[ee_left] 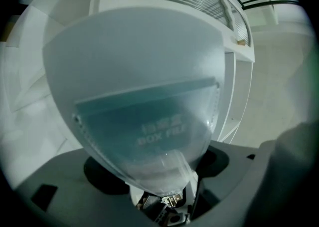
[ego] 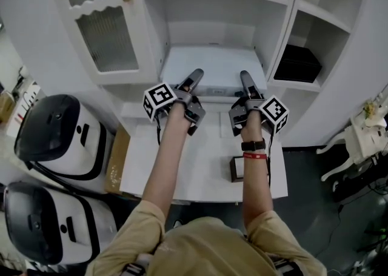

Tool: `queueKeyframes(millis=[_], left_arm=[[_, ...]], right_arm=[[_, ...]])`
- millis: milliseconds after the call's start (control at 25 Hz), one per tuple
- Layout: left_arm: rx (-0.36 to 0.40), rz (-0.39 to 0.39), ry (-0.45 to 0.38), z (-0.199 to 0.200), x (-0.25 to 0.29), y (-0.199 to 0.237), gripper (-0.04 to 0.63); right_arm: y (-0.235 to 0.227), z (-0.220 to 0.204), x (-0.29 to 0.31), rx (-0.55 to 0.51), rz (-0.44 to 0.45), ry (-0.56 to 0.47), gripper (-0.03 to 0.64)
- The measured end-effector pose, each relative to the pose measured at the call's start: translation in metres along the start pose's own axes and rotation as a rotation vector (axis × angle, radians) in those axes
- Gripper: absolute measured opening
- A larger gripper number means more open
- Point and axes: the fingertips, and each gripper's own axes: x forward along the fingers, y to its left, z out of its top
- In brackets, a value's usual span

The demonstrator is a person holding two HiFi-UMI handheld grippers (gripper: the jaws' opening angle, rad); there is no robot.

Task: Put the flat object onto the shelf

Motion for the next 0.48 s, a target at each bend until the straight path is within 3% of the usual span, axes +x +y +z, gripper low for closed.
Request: queueKeyframes(millis=[200,400,480], left_arm=[[0.005,-0.032,-0.008,0.0,0.002,-0.001,0.371],[-0.013,-0.123,-0.021,0.002,0.0,-0.008,0.41],[0.017,-0.142,-0.012,0.0,-0.004,-0.01,0.427]], right_arm=[[0.0,0.001,0.001,-0.027,-0.007,0.019,0.396],[0.006,-0.006,0.001,-0.135,0.001,0.113,0.427],[0.009,-0.008,-0.002,-0.184,0.019,0.131,0.447]])
